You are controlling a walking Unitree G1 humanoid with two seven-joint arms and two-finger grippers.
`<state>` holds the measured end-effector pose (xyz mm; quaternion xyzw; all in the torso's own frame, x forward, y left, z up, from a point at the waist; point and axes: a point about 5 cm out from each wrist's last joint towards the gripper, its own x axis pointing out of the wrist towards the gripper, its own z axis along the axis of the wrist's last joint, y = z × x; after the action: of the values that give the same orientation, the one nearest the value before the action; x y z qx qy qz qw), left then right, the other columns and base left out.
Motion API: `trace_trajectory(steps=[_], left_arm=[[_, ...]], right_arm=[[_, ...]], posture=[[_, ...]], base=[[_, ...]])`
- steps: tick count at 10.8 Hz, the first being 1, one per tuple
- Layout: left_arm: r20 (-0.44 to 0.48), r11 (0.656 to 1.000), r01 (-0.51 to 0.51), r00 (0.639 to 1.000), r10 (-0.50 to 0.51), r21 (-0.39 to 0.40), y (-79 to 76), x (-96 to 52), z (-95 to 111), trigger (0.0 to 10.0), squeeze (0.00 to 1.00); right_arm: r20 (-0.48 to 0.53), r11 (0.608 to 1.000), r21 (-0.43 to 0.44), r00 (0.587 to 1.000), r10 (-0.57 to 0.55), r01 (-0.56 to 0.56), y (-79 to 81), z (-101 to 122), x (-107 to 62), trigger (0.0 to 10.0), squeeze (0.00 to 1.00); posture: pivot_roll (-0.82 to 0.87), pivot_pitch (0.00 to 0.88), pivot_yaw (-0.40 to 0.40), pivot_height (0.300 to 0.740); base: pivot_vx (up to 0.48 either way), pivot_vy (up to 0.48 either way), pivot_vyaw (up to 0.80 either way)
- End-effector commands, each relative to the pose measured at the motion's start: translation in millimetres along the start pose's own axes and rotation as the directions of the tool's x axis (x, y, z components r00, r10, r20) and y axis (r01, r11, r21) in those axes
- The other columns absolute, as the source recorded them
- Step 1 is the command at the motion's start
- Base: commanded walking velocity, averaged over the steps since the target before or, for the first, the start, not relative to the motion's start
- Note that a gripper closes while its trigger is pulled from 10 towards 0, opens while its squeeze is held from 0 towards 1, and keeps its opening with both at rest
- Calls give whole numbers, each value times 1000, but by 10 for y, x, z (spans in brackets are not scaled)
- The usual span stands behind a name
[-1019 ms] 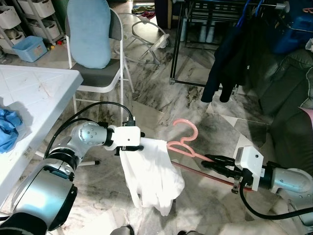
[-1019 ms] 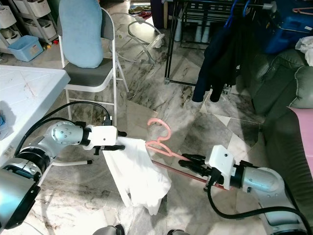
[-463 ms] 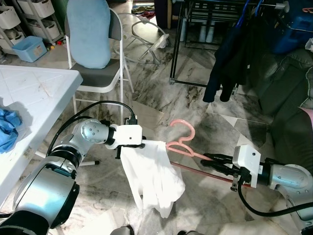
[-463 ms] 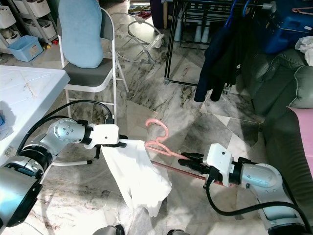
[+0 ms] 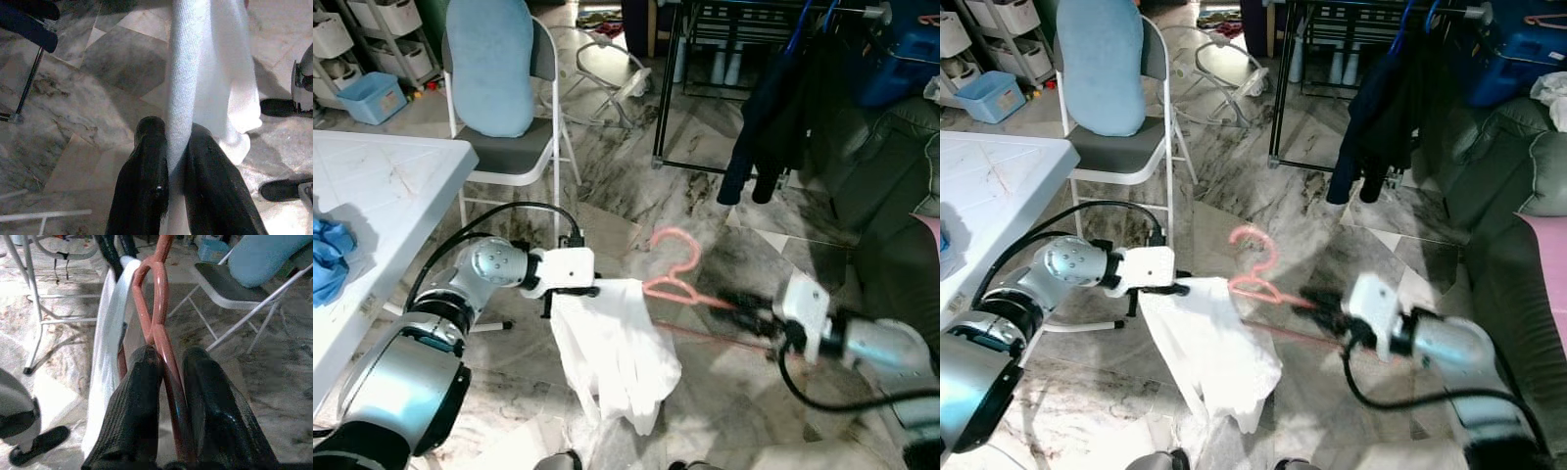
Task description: Hang hanger
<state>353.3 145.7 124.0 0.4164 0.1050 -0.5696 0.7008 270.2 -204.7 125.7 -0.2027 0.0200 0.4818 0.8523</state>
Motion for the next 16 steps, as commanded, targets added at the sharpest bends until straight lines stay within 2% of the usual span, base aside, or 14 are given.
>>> trace_trajectory(steps=[1, 3, 5, 7, 8, 9, 10, 11, 12, 13, 14, 15, 16], left_arm=[[13, 999, -29, 999, 30, -41, -2, -38, -42, 0, 0], [-18, 995, -64, 998, 63, -81, -32, -92, -146, 0, 0], [-64, 989, -102, 993, 96, -103, -59, -177, -264, 0, 0], [-95, 977, -155, 985, 142, -146, -119, -243, -387, 0, 0], [-106, 970, -187, 979, 172, -153, -146, -247, -425, 0, 0], [-95, 949, -242, 969, 228, -200, -170, -254, -462, 0, 0], [-103, 932, -282, 959, 265, -229, -247, -233, -519, 0, 0], [-123, 930, -302, 952, 281, -212, -291, -200, -542, 0, 0], [-183, 909, -363, 927, 328, -207, -283, -214, -596, 0, 0], [-219, 868, -447, 889, 403, -218, -240, -258, -634, 0, 0], [-222, 793, -545, 838, 499, -273, -190, -258, -629, 0, 0], [-224, 750, -590, 808, 546, -299, -159, -248, -615, 0, 0], [-201, 700, -627, 776, 597, -342, -111, -187, -547, 0, 0]], right_arm=[[-5, 1000, 17, 1000, -7, 7, 10, -39, -8, 10000, 1000], [-36, 1000, 9, 999, -17, 17, -23, -68, -50, 10000, 1000], [-65, 998, -24, 997, -52, 50, -170, -34, -153, 10000, 1000], [-77, 980, -67, 978, -195, 190, -423, 18, -293, 10000, 1000], [-77, 964, -72, 963, -260, 255, -496, 18, -332, 10000, 1000], [-85, 946, -93, 944, -318, 310, -501, -21, -315, 10000, 1000], [-86, 894, -119, 893, -443, 432, -536, -74, -324, 10000, 1000], [-77, 837, -107, 835, -545, 537, -575, -118, -373, 10000, 1000], [-33, 764, -77, 764, -644, 640, -605, -95, -399, 10000, 1000], [30, 706, -52, 708, -706, 706, -590, -27, -382, 10000, 1000], [90, 619, 1, 616, -782, 786, -558, 6, -409, 10000, 1000], [110, 573, 33, 567, -816, 819, -515, 11, -433, 10000, 1000], [82, 511, 92, 505, -859, 854, -407, -66, -460, 10000, 1000]], posture=[[-146, 121, 66, 740], [-148, 120, 65, 740], [-142, 120, 62, 740], [-127, 109, 53, 740], [-123, 105, 50, 740], [-132, 102, 49, 740], [-139, 90, 44, 740], [-136, 85, 42, 740], [-138, 82, 41, 740], [-153, 83, 47, 740], [-169, 87, 60, 740], [-180, 93, 68, 740], [-200, 106, 76, 740]], base=[[0, 0, 0], [0, 0, 0], [0, 0, 0], [0, 0, 0], [0, 0, 0], [0, 0, 0], [0, 0, 0], [0, 0, 0], [0, 0, 0], [0, 0, 0], [0, 0, 0], [0, 0, 0], [0, 0, 0]])
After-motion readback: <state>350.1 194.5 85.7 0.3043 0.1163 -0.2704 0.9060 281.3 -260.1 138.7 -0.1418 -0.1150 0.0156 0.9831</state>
